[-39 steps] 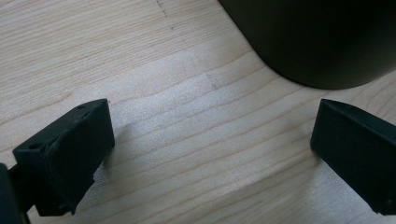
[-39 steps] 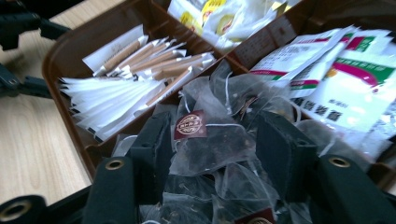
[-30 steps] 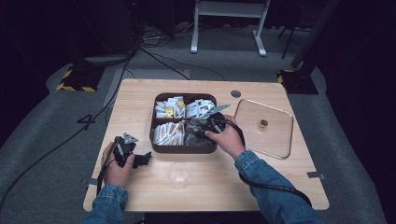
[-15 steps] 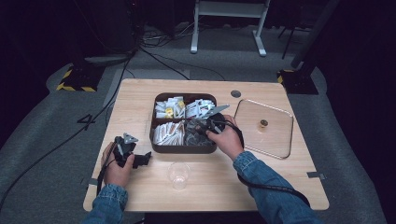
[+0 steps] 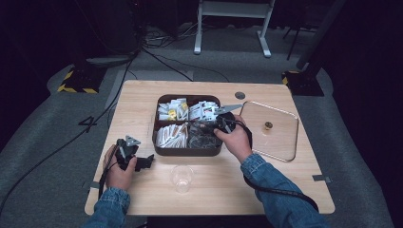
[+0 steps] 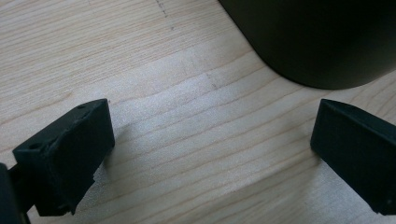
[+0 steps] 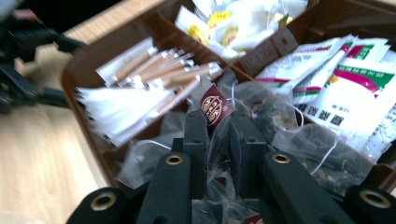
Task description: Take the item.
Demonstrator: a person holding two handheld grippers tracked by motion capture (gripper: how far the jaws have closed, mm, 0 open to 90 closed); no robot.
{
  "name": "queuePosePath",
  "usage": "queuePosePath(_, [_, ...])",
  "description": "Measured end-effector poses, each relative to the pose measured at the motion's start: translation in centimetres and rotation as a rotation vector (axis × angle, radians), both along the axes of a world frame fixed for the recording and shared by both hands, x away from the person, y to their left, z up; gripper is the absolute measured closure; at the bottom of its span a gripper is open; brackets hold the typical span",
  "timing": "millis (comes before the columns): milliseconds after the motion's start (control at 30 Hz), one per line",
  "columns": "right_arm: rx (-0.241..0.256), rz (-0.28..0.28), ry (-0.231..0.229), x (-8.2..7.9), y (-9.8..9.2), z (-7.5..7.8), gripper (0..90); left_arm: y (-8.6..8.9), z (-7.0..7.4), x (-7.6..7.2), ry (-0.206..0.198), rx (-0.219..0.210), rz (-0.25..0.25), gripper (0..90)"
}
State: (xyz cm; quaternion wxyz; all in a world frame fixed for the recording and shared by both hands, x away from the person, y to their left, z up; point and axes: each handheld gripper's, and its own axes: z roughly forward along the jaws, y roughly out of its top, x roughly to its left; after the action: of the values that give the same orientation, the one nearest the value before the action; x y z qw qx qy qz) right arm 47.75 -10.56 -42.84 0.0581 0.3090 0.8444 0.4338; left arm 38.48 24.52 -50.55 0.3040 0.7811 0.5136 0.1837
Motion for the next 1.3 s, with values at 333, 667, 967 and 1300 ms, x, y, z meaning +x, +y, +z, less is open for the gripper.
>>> queuePosePath(333, [0.087,0.014,0.004,-0.8,-0.5,1.2,79.2,0.0,0.0,0.0,-0.001,0.002,-0.001,0.0])
queuePosePath(667, [0.128,0.058,-0.020,-2.3,-0.6,2.8,79.3,0.0,0.0,0.0,-0.001,0.002,-0.001,0.0])
queuePosePath(967, [0.127,0.118,-0.042,-4.6,0.1,4.2,79.4,-0.1,0.0,0.2,0.001,-0.001,-0.006,0.0])
queuePosePath(1300, [0.123,0.174,-0.045,-7.2,0.7,5.1,79.4,-0.1,0.0,0.2,0.000,-0.001,-0.006,0.0])
